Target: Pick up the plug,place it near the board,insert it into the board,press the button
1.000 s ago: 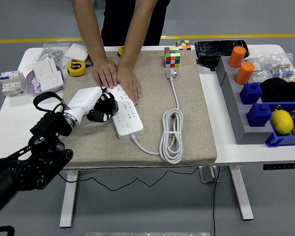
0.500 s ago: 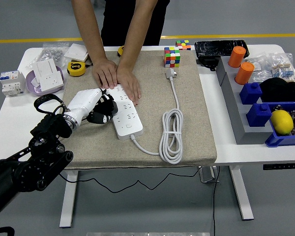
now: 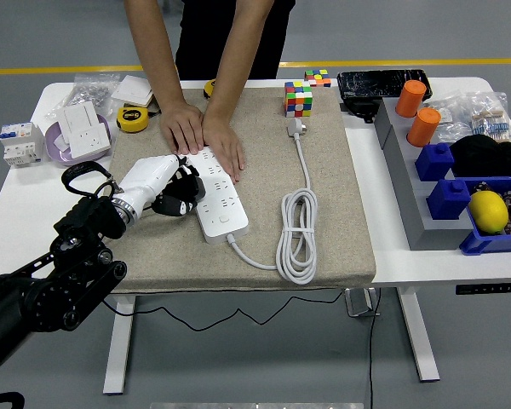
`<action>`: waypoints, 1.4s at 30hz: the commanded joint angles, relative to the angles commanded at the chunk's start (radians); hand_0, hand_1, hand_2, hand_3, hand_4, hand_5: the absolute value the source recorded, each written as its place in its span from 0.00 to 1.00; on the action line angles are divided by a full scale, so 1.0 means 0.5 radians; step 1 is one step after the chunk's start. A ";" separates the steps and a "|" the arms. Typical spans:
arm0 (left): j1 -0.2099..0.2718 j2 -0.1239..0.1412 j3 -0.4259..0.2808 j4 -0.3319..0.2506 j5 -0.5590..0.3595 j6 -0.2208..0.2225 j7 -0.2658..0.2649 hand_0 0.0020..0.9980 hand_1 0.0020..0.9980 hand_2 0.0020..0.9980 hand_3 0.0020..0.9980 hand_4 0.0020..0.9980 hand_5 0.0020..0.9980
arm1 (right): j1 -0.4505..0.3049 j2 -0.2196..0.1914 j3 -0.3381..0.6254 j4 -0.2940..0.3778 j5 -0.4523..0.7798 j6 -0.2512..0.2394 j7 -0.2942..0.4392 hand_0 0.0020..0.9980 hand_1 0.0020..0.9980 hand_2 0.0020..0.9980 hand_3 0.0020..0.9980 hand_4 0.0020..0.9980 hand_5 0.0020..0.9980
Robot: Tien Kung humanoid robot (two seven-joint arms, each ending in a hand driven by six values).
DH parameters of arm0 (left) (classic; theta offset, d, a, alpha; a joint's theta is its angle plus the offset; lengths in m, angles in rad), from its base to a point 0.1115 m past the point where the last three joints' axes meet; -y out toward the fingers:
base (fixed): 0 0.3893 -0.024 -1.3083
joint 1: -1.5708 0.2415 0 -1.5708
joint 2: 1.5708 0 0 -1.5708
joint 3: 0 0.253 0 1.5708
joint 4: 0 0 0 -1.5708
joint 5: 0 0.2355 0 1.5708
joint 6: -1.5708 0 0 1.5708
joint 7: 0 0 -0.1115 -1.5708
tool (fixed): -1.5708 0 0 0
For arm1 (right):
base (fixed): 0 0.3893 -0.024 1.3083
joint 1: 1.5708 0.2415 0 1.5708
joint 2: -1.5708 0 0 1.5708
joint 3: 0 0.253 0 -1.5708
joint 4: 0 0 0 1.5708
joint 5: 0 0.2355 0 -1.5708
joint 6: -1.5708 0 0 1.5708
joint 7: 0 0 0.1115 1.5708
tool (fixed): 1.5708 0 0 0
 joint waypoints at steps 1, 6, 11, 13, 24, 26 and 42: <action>-0.001 0.000 -0.001 -0.001 -0.005 -0.015 0.004 0.63 0.76 0.67 0.61 0.87 0.14 | 0.001 0.000 0.000 0.000 0.001 0.001 0.002 0.81 0.73 0.71 0.69 1.00 0.69; -0.005 0.000 -0.003 -0.009 -0.046 -0.069 0.013 0.84 0.93 0.85 0.84 1.00 0.29 | 0.003 0.000 0.001 0.000 0.002 0.005 0.009 0.81 0.73 0.71 0.69 1.00 0.69; -0.008 -0.003 -0.011 -0.015 -0.069 -0.087 0.018 0.95 1.00 0.92 0.89 1.00 0.38 | 0.003 -0.001 0.006 0.000 0.000 0.009 0.010 0.81 0.73 0.71 0.69 0.99 0.68; -0.010 -0.002 -0.016 -0.019 -0.081 -0.097 0.021 0.95 1.00 0.92 0.89 1.00 0.38 | 0.005 -0.001 0.008 0.000 0.001 0.011 0.013 0.81 0.73 0.71 0.69 0.99 0.68; 0.053 0.004 -0.129 -0.220 -0.097 -0.119 0.050 0.98 1.00 0.96 0.90 1.00 0.55 | 0.005 0.000 0.014 0.000 0.004 0.010 0.020 0.81 0.73 0.71 0.68 0.99 0.68; 0.105 -0.003 -0.192 -0.313 -0.148 -0.059 0.042 0.98 1.00 0.96 0.90 1.00 0.55 | 0.004 0.002 0.011 0.000 0.010 0.009 0.023 0.81 0.73 0.71 0.68 0.99 0.68; 0.550 -0.038 -0.481 -0.949 -0.428 0.105 0.163 0.92 0.98 0.95 0.90 1.00 0.80 | -0.012 0.009 0.022 0.000 0.013 0.001 0.019 0.81 0.73 0.72 0.68 0.98 0.66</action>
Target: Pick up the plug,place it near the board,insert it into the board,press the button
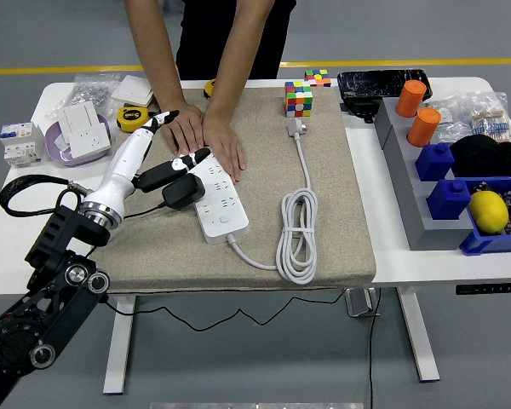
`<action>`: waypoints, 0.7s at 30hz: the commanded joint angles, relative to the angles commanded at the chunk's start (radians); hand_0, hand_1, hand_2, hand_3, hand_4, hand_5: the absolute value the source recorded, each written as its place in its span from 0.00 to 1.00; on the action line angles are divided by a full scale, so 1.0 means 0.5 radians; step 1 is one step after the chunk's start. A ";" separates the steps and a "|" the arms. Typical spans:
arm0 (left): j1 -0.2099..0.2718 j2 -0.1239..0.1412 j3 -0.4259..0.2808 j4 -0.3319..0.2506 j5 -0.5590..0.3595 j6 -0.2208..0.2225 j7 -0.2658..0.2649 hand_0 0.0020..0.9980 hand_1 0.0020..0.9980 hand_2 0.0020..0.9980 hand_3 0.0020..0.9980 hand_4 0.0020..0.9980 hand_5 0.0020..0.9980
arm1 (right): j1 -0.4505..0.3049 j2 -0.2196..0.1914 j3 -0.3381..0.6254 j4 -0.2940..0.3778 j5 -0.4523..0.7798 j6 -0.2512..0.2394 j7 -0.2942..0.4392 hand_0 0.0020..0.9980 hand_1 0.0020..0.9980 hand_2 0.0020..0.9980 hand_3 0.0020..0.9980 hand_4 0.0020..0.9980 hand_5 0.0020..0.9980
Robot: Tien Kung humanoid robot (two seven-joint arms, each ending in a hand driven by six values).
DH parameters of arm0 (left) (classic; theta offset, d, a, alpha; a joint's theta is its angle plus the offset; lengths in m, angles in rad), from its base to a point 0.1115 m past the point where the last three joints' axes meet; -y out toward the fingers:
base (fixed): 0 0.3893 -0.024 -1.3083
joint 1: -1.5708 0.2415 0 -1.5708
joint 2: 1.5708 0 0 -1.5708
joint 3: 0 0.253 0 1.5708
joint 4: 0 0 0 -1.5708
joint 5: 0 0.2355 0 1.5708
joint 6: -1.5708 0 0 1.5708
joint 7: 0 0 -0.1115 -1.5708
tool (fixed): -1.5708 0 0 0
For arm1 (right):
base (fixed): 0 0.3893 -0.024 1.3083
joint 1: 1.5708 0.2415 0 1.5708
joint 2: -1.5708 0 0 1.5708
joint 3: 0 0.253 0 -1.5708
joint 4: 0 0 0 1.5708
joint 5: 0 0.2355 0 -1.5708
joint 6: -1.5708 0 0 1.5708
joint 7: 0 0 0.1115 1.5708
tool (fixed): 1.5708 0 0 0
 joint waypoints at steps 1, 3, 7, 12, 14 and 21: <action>0.004 0.004 0.006 0.007 0.006 -0.011 0.004 0.92 0.98 0.95 0.90 1.00 0.80 | 0.000 0.000 0.001 0.000 0.000 0.000 0.000 0.81 0.73 0.72 0.68 0.98 0.66; 0.010 0.014 0.026 0.034 0.010 -0.043 0.015 0.92 0.98 0.95 0.90 1.00 0.80 | 0.000 0.001 0.001 0.000 -0.001 0.000 0.000 0.81 0.73 0.72 0.68 0.98 0.66; 0.006 0.030 0.080 0.090 0.021 -0.069 0.016 0.92 0.97 0.94 0.88 1.00 0.82 | -0.004 -0.001 0.005 0.000 -0.005 -0.001 -0.002 0.81 0.73 0.72 0.68 0.98 0.66; -0.010 0.035 0.117 0.139 0.086 -0.113 0.037 0.92 0.97 0.92 0.87 1.00 0.82 | -0.010 -0.002 0.008 0.000 -0.011 -0.002 -0.005 0.81 0.73 0.72 0.68 0.98 0.66; -0.011 0.045 0.132 0.161 0.146 -0.139 0.052 0.92 0.97 0.92 0.87 1.00 0.82 | -0.010 -0.002 0.006 0.000 -0.010 -0.001 -0.005 0.81 0.73 0.72 0.68 0.98 0.66; 0.009 0.064 0.141 0.174 0.186 -0.158 0.066 0.92 0.96 0.92 0.86 1.00 0.84 | -0.009 -0.002 0.006 0.000 -0.008 -0.002 -0.005 0.81 0.73 0.72 0.68 0.98 0.66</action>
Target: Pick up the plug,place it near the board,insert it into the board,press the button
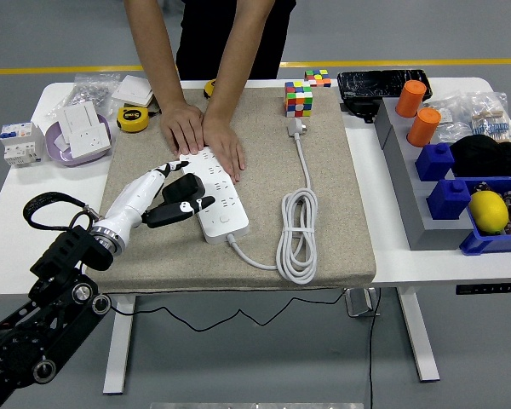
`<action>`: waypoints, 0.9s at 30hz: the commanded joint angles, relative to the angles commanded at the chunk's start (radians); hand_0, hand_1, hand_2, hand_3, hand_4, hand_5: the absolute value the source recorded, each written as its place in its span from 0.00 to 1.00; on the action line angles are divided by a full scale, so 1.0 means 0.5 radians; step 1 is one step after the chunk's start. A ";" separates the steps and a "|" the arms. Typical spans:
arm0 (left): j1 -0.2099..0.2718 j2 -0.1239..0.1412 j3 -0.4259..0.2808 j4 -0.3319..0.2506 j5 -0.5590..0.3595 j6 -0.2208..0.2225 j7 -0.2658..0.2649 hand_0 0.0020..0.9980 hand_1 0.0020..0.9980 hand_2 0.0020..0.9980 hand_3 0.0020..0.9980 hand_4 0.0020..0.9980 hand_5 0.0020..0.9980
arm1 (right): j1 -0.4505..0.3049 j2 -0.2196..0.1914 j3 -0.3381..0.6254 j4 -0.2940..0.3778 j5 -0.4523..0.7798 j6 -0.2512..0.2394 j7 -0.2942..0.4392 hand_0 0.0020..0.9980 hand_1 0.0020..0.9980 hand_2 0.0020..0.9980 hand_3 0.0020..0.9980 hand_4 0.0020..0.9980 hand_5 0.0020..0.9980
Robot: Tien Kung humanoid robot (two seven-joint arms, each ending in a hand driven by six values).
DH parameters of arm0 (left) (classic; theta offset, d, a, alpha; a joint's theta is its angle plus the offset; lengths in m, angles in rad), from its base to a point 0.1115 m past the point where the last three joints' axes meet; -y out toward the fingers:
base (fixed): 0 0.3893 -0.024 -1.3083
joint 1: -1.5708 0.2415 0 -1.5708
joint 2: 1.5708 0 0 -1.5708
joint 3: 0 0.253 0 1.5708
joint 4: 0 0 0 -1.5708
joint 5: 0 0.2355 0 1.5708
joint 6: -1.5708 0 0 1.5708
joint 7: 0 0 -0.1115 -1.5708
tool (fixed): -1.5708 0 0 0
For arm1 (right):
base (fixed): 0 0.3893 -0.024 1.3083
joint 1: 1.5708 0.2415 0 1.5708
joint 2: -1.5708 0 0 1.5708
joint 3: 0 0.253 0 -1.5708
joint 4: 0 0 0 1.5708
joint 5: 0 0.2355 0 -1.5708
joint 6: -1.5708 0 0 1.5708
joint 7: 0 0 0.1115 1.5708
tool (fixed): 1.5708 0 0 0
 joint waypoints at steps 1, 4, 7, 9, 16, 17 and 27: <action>0.000 -0.003 -0.001 0.002 0.004 -0.001 0.001 0.92 0.96 0.92 0.86 1.00 0.84 | 0.000 0.000 0.000 0.000 0.000 0.000 0.000 0.81 0.73 0.72 0.68 0.98 0.66; -0.006 -0.009 0.004 0.014 0.016 -0.011 0.008 0.92 0.96 0.91 0.86 1.00 0.84 | 0.005 -0.001 -0.006 0.000 0.006 0.001 0.003 0.81 0.73 0.72 0.68 0.98 0.66; -0.012 -0.004 0.020 0.025 0.016 -0.023 0.014 0.92 0.96 0.91 0.86 1.00 0.84 | 0.009 -0.002 -0.008 0.000 0.009 0.001 0.006 0.81 0.73 0.72 0.68 0.98 0.66; -0.016 0.000 0.031 0.029 0.027 -0.036 0.020 0.92 0.96 0.91 0.86 1.00 0.86 | 0.010 -0.001 -0.010 0.000 0.011 0.001 0.006 0.81 0.73 0.72 0.68 0.98 0.66; -0.066 0.023 0.112 0.056 0.038 -0.090 0.047 0.92 0.96 0.90 0.86 1.00 0.88 | 0.006 -0.003 -0.006 0.000 0.004 0.000 0.000 0.81 0.73 0.72 0.68 0.98 0.66; -0.074 0.027 0.125 0.061 0.040 -0.096 0.050 0.92 0.96 0.90 0.86 1.00 0.88 | 0.006 -0.003 -0.007 0.000 0.005 0.000 0.000 0.81 0.73 0.72 0.68 0.98 0.66; -0.185 0.046 0.257 0.127 0.045 -0.126 0.063 0.92 0.95 0.90 0.85 1.00 0.93 | 0.017 -0.006 -0.014 0.000 0.005 -0.001 0.000 0.81 0.73 0.72 0.68 0.98 0.67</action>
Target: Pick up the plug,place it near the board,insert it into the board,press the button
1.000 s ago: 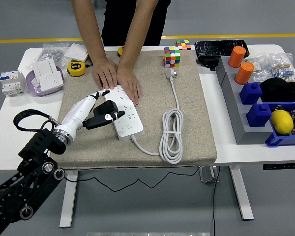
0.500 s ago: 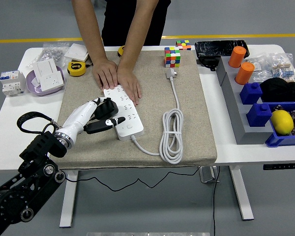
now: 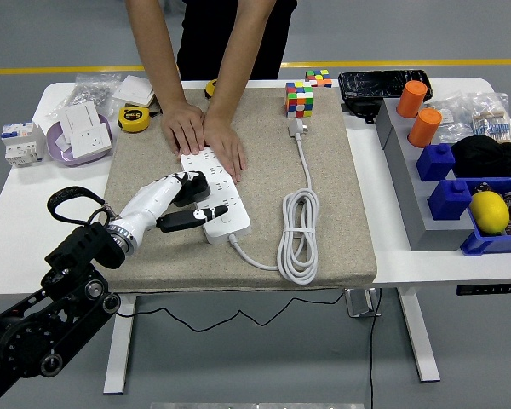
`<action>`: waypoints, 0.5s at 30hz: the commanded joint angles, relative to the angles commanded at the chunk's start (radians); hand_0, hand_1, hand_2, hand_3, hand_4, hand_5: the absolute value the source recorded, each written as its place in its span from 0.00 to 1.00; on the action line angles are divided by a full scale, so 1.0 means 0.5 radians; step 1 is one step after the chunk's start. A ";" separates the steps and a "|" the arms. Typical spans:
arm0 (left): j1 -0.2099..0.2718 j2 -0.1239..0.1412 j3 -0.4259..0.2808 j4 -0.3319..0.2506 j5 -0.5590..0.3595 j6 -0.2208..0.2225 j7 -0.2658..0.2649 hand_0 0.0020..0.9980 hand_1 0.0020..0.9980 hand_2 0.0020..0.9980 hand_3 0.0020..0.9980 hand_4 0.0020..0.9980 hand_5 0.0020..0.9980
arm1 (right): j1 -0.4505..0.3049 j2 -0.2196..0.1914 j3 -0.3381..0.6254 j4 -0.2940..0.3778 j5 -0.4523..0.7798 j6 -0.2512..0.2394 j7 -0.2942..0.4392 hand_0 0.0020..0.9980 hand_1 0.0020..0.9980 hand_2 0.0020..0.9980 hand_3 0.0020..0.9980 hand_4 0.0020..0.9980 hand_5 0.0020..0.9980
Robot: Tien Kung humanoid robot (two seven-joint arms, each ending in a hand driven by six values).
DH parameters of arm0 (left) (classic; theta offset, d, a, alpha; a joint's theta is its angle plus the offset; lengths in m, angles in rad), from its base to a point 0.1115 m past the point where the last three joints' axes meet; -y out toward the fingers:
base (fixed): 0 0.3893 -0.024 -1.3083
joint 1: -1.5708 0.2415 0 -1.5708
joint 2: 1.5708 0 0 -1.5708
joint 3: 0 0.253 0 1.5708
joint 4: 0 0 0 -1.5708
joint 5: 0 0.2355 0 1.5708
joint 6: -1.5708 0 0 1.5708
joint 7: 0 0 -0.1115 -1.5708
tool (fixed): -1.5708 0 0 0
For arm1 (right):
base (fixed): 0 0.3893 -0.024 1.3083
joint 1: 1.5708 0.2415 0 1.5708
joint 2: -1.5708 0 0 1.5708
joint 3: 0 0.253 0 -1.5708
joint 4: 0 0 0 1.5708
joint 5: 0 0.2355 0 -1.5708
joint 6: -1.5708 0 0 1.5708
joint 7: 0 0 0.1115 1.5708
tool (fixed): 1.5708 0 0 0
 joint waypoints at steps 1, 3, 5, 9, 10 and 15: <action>-0.009 -0.001 0.009 0.008 0.001 -0.001 0.000 0.92 0.95 0.90 0.85 1.00 0.93 | 0.000 0.000 -0.002 0.000 0.001 0.000 0.000 0.81 0.73 0.72 0.68 0.98 0.67; -0.022 -0.001 0.024 0.021 -0.002 -0.002 -0.002 0.92 0.95 0.90 0.85 1.00 0.93 | 0.001 0.000 -0.003 0.000 0.001 0.000 0.001 0.81 0.73 0.72 0.68 0.98 0.67; -0.033 -0.002 0.040 0.036 0.002 -0.001 -0.002 0.92 0.95 0.90 0.85 1.00 0.93 | 0.001 -0.001 -0.005 0.000 0.002 0.001 0.002 0.81 0.73 0.72 0.68 0.98 0.67; -0.050 -0.008 0.042 0.076 0.022 0.002 -0.002 0.92 0.95 0.90 0.85 1.00 0.94 | -0.001 0.000 -0.005 0.000 0.001 0.000 0.001 0.81 0.73 0.72 0.68 0.98 0.67; -0.053 -0.008 0.042 0.083 0.023 0.004 -0.002 0.92 0.95 0.90 0.85 1.00 0.94 | -0.002 0.000 -0.004 0.000 -0.001 0.000 0.000 0.81 0.73 0.72 0.68 0.98 0.67; -0.061 -0.007 0.017 0.106 0.042 0.008 -0.003 0.92 0.95 0.90 0.85 1.00 0.94 | -0.004 -0.001 -0.005 0.000 -0.001 0.000 0.000 0.81 0.73 0.72 0.68 0.98 0.67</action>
